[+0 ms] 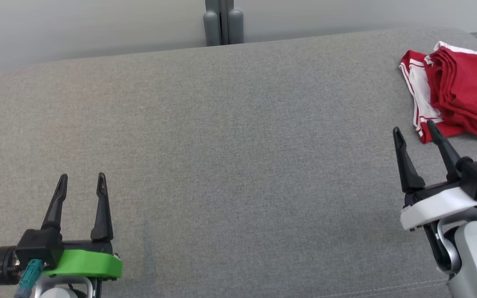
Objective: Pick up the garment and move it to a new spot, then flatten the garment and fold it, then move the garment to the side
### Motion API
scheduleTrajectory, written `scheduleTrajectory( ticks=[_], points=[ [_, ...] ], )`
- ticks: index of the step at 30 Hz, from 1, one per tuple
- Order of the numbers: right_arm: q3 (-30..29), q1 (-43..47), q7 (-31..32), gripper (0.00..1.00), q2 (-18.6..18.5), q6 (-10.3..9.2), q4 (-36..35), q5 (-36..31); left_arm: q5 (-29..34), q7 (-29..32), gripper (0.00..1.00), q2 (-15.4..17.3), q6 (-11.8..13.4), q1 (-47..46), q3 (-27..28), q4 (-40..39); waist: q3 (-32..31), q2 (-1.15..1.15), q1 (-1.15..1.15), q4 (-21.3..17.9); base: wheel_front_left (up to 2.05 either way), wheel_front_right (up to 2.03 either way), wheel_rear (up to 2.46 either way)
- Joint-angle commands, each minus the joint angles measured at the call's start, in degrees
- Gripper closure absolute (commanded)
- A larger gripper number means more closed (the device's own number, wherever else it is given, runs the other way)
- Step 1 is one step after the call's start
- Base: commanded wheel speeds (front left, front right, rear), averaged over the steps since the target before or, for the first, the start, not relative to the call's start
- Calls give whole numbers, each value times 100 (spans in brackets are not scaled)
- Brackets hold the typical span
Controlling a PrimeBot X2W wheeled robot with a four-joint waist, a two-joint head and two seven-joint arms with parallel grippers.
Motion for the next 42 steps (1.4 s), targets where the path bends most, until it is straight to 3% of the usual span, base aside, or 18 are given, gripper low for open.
scheduleTrajectory(
  ticks=[1,19,42],
  points=[
    [-32,165,12,0,44,-13,-114,-49,-38,-19,0,-7,8,90,17,26,-108,0,0,-14,0,0,0],
    [-647,1398,64,0,657,-13,-657,-185,-82,-19,0,-15,-154,261,41,422,-623,0,0,197,0,0,0],
    [-578,1635,222,0,613,-13,-807,-161,-129,-20,0,-20,-178,302,93,550,-798,0,0,262,0,0,0]
  ],
)
